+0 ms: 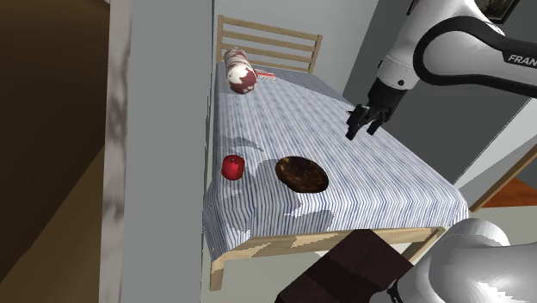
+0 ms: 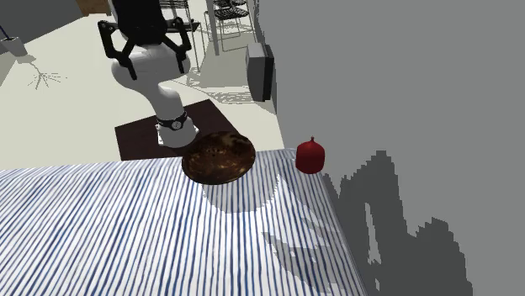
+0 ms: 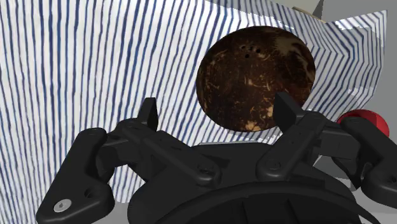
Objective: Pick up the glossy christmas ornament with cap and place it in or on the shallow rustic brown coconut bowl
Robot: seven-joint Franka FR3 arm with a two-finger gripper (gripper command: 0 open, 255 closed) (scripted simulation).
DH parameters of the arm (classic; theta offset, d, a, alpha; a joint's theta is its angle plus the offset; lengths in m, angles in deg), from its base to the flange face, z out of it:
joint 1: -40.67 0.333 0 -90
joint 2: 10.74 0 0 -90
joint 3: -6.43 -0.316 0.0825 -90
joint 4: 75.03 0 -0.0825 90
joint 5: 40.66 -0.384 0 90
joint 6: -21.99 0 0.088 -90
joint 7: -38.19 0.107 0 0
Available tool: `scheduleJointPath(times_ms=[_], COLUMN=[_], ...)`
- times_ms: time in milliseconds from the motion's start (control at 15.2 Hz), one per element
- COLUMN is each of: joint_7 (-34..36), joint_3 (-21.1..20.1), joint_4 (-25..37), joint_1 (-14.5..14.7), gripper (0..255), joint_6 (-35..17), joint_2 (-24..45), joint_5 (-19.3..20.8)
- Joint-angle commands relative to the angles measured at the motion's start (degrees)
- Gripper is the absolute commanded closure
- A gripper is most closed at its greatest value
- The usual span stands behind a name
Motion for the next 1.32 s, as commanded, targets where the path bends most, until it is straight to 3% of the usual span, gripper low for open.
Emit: scheduleJointPath(times_ms=[0, 660, 1254], joint_7=[0.0, 10.1, 20.6], joint_3=[0.0, -10.0, -19.0], joint_4=[0.0, 1.9, 9.6], joint_1=[0.0, 3.1, 3.7], gripper=[0, 0, 0], joint_6=[0.0, -12.9, -21.8], joint_2=[0.0, 11.9, 26.7], joint_5=[0.0, -2.2, 1.5])
